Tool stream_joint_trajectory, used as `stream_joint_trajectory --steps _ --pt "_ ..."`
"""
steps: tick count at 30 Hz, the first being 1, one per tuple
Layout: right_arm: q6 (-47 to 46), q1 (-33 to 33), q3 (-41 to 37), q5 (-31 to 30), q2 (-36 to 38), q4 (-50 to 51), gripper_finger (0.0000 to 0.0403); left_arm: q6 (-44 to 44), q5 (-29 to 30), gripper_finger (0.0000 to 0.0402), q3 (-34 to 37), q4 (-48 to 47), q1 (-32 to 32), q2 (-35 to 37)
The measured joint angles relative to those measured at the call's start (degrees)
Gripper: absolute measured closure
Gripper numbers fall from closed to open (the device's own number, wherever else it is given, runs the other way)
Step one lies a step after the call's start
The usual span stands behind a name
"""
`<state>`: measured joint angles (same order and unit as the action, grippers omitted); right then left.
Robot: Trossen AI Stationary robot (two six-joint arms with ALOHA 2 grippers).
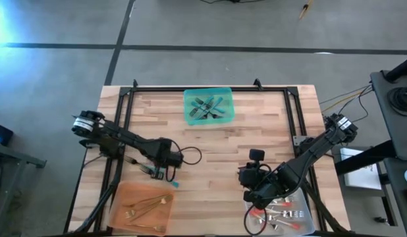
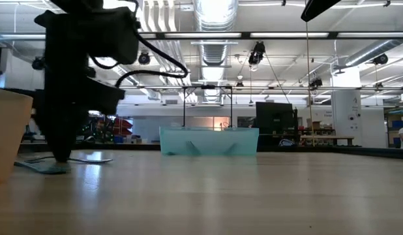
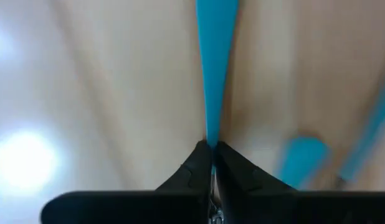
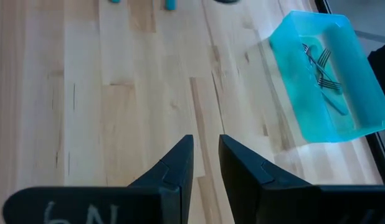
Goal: Sort silverware by color (type)
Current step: Put the blue fork into the blue bin
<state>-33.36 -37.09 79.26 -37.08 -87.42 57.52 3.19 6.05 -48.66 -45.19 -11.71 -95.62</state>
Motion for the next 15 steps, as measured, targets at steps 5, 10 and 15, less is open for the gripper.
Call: stream_joint_trajectory --steps 5,10,15 --pt "0.00 0.01 0.00 0.02 0.00 0.02 0.0335 -3.48 15.88 0.0401 -3.79 -0.95 1.44 -0.33" --pt "-0.01 0.00 0.00 -0.01 0.00 -0.82 0.0335 -4.11 22.24 0.0401 -9.36 -0.99 4.29 -0.21" --pt "-0.02 0.01 0.00 0.00 0.00 -1.38 0.0335 -9.14 27.10 0.0401 -14.90 2.75 8.47 -0.14"
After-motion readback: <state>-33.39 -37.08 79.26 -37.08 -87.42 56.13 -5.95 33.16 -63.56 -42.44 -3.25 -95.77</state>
